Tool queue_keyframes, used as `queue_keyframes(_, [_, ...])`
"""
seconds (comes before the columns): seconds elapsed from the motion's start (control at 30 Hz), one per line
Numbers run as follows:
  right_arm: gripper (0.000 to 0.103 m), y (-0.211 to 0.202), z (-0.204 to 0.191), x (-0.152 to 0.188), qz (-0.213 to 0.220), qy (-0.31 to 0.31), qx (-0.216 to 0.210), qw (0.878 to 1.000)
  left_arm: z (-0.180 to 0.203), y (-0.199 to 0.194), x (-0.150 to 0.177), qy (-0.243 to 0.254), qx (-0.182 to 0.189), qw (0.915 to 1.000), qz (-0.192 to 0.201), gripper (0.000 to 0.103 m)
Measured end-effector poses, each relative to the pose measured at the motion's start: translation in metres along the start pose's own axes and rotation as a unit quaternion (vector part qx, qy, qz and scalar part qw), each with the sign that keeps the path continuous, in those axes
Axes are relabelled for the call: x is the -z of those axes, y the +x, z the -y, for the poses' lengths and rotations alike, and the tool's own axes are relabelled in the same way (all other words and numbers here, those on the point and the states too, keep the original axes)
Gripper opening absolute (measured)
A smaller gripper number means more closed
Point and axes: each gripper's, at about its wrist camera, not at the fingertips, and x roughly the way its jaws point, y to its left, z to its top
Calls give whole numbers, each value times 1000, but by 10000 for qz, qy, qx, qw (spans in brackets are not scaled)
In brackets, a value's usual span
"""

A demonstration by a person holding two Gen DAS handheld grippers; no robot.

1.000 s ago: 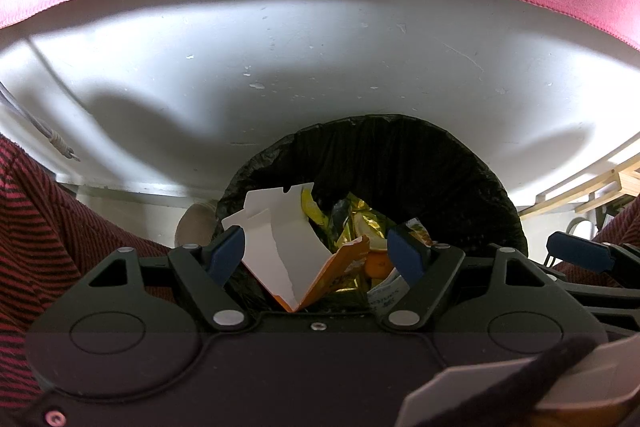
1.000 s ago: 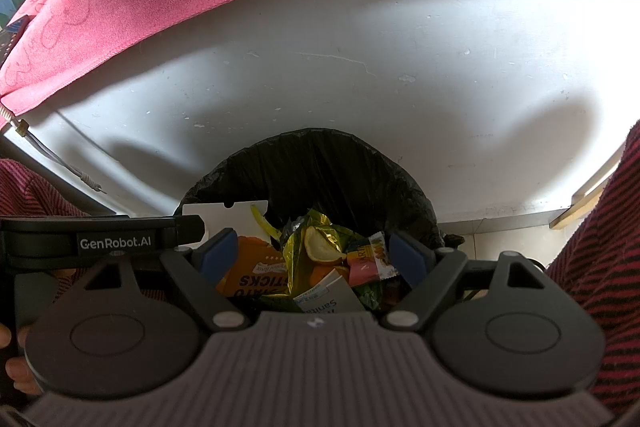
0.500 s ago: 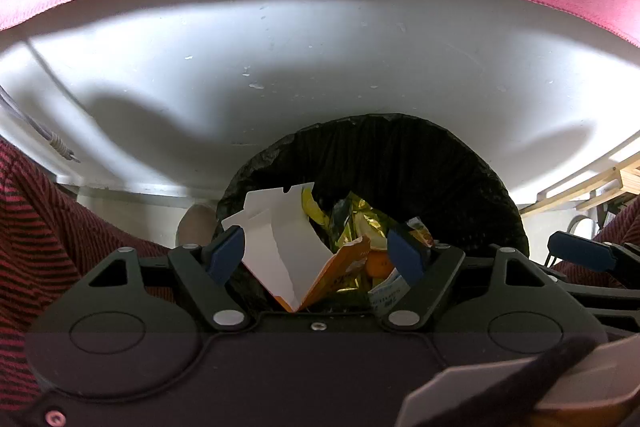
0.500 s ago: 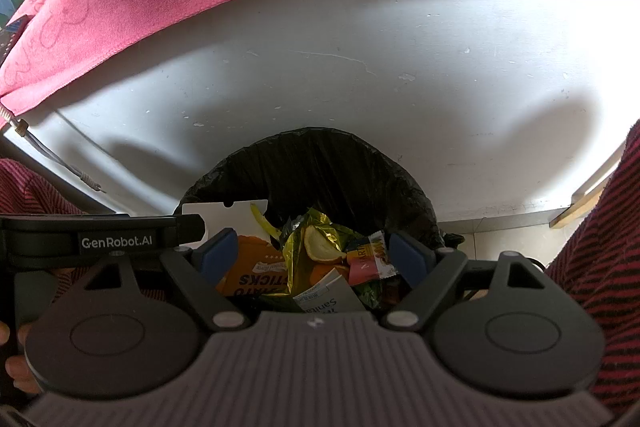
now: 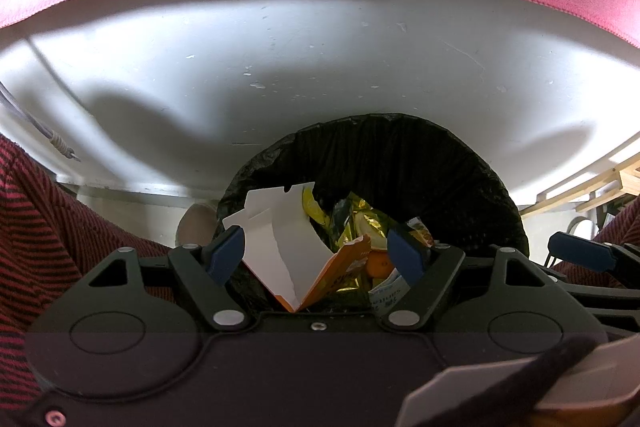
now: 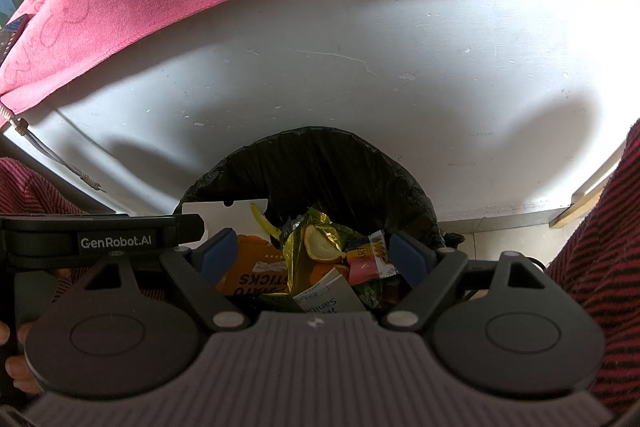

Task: Collect trash

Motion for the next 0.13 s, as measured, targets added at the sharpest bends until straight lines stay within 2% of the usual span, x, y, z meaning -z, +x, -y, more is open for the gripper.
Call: queue_keyframes(0.13, [91,-1,0,-1,3,3,-16,10000,0,-3,0,8,12,10000,23,77])
